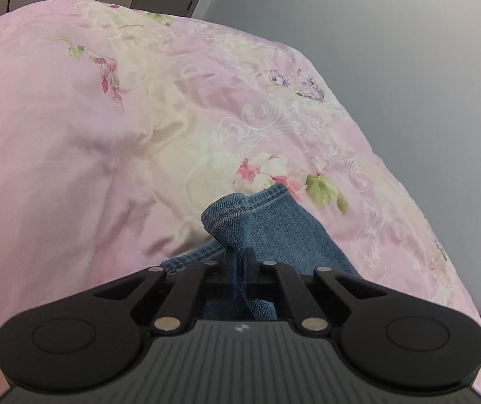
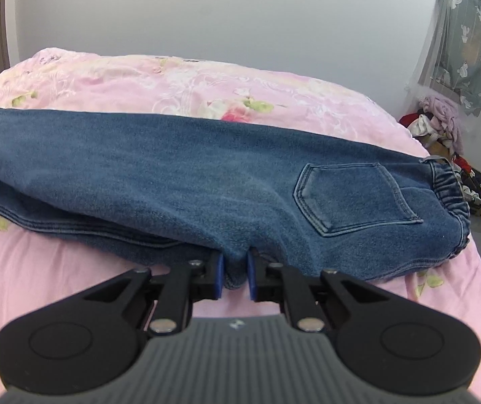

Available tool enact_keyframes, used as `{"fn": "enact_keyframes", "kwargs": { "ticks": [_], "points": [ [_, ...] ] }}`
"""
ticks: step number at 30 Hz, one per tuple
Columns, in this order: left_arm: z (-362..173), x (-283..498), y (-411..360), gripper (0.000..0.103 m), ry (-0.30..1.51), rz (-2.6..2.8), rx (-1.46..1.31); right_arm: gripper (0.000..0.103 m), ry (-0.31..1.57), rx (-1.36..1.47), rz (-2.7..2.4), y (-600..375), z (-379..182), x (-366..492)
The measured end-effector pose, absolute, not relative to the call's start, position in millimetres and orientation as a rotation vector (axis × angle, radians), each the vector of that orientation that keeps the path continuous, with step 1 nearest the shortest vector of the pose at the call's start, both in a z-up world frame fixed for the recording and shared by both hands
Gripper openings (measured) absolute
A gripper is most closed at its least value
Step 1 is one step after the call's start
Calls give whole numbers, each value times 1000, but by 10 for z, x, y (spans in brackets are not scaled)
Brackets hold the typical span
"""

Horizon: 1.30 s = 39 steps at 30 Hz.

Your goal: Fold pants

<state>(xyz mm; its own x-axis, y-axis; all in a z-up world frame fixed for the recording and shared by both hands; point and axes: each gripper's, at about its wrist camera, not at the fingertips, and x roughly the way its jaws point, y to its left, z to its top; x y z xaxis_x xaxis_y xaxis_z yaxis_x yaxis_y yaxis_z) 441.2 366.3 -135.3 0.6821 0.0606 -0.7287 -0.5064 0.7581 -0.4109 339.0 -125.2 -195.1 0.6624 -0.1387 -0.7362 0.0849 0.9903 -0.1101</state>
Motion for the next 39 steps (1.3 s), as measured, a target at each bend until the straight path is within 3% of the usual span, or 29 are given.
{"fn": "enact_keyframes", "kwargs": {
  "ticks": [15,18,20,22,26,30,32,34,39],
  "points": [
    [-1874,4465,3481,5,910,449,-428,8,951,-74,-90,-1297,-2327,3474],
    [-1861,4538,3393,16,946,477,-343,12,1000,38,-80,-1442,-2444,3506],
    [-1792,4540,3285,37,939,519,-239,15,1048,88,-66,-1515,-2493,3505],
    [-1723,4490,3186,43,936,526,-152,15,1061,152,-52,-1643,-2465,3413],
    [-1570,4263,3029,51,903,484,-149,32,1007,243,-37,-2011,-2228,3076],
    [-1431,4022,2823,56,852,379,-312,43,889,343,-133,-2665,-1947,2880],
    [-1421,3959,2719,58,837,340,-390,60,825,422,-215,-3091,-1842,2870],
    [-1427,3931,2628,58,817,321,-445,70,769,519,-292,-3518,-1809,2864],
    [-1531,3968,2464,58,825,343,-511,70,719,837,-382,-4384,-2099,3011]
  ]
}}
